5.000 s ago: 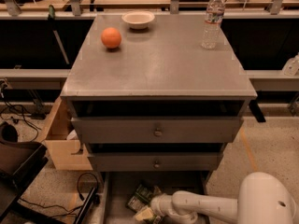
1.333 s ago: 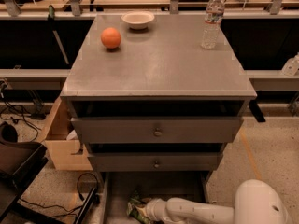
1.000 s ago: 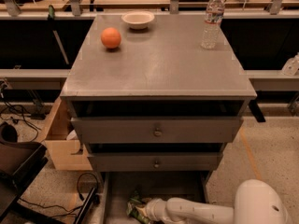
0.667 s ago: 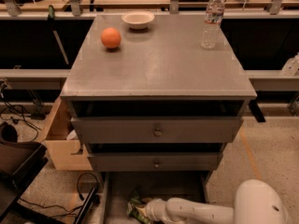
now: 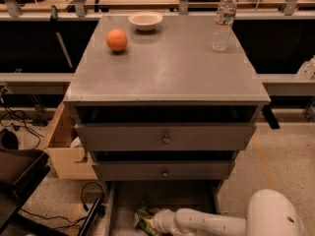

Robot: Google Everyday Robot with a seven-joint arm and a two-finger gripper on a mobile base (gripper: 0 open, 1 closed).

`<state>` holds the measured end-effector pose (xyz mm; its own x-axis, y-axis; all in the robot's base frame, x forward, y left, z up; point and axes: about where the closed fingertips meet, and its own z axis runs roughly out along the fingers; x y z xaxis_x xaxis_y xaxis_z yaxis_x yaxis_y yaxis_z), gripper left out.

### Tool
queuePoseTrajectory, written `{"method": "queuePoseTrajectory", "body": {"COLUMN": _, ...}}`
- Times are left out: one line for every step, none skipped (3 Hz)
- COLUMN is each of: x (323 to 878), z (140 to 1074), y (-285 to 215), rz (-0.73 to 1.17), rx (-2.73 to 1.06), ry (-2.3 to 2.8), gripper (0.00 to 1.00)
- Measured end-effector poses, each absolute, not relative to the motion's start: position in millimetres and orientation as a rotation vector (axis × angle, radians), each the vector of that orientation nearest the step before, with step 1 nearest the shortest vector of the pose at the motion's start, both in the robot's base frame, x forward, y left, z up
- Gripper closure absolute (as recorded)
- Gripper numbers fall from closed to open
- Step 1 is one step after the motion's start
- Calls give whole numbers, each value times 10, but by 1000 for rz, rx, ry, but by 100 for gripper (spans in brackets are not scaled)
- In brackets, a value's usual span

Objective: Pick green jalapeno chip bag from bottom drawer and place on counter

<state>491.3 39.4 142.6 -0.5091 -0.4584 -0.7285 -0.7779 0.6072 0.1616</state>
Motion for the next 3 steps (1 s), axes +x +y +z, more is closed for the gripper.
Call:
{"method": "queuePoseTrajectory", "body": {"x": 4912, "z": 1426, "y": 394, "rz": 636, "rx": -970, "ry": 2183, "gripper": 100}}
{"method": "queuePoseTrajectory", "body": {"x": 4912, "z": 1427, "y": 394, "rz": 636, "rx": -970, "ry": 2183, "gripper": 100}}
{"method": "queuePoseTrajectory", "body": {"x": 4912, "z": 1428, "y": 394, "rz": 636, "rx": -970, "ry": 2183, "gripper": 100}}
